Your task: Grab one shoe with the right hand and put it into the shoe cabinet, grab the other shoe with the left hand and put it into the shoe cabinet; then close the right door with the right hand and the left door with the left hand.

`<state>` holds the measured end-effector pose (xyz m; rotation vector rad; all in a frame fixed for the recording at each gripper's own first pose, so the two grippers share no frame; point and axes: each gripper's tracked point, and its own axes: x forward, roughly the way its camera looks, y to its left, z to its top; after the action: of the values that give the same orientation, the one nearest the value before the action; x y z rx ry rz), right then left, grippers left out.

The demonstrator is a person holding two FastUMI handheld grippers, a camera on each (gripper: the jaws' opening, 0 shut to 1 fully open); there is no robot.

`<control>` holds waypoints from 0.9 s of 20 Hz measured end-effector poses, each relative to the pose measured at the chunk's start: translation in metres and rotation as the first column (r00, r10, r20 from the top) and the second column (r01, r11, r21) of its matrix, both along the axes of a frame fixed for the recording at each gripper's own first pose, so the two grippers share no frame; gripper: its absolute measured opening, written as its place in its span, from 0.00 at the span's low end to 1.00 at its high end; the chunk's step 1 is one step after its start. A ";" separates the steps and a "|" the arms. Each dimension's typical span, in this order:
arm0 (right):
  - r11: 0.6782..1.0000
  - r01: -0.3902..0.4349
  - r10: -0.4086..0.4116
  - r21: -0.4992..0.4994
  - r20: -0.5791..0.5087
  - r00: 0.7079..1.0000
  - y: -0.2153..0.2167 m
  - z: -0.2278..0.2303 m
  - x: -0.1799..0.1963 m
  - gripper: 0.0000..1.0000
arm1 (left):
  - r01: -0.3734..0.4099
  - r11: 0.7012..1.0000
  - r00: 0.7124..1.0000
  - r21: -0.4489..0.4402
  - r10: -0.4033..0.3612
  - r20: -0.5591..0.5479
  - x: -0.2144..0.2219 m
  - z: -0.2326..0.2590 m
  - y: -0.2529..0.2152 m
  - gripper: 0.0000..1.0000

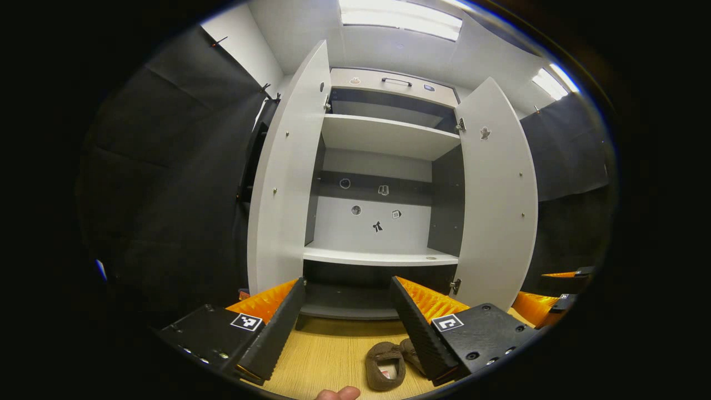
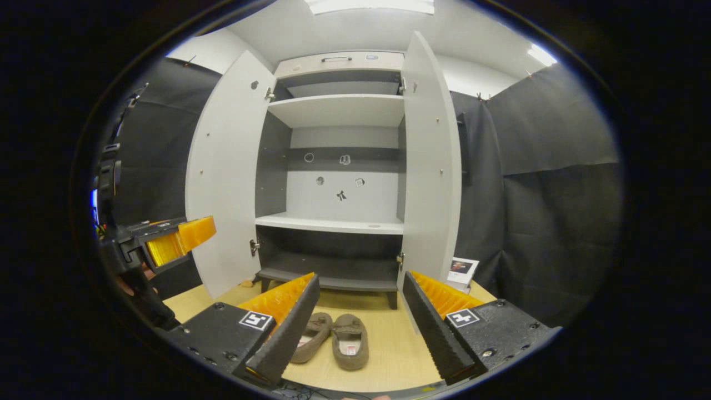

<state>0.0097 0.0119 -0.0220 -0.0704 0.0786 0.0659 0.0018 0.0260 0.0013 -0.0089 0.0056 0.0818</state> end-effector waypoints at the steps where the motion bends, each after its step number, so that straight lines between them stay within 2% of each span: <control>1: 1.000 -0.011 0.011 -0.008 -0.013 1.000 0.002 -0.005 0.004 0.94 | -0.002 1.000 1.000 0.003 0.002 0.001 -0.002 0.000 0.000 0.95; 2: 1.000 -0.022 0.022 -0.012 -0.028 0.999 0.006 -0.010 0.010 0.98 | -0.004 1.000 1.000 0.004 0.004 0.002 -0.003 0.001 0.000 0.95; 8: 0.996 -0.086 0.084 -0.005 -0.148 0.985 0.020 -0.055 0.045 0.99 | -0.004 1.000 1.000 0.016 0.004 0.010 -0.006 0.003 -0.001 0.95; 11: 0.994 -0.107 0.098 -0.033 -0.211 0.973 0.025 -0.086 0.061 0.92 | -0.002 1.000 1.000 0.011 0.002 0.009 -0.008 0.001 -0.002 0.95; 12: 0.992 -0.117 0.102 -0.049 -0.237 0.966 0.026 -0.098 0.067 0.95 | -0.001 1.000 1.000 0.010 0.001 0.008 -0.008 0.001 -0.002 0.95; 18: 0.984 -0.171 0.133 -0.048 -0.436 0.890 0.038 -0.185 0.082 0.84 | -0.016 1.000 1.000 0.020 0.016 0.008 -0.009 0.001 0.003 0.95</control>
<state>0.0921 0.0496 -0.2067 -0.1467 0.5223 0.2358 -0.0073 0.0293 0.0023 0.0106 -0.0029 0.0975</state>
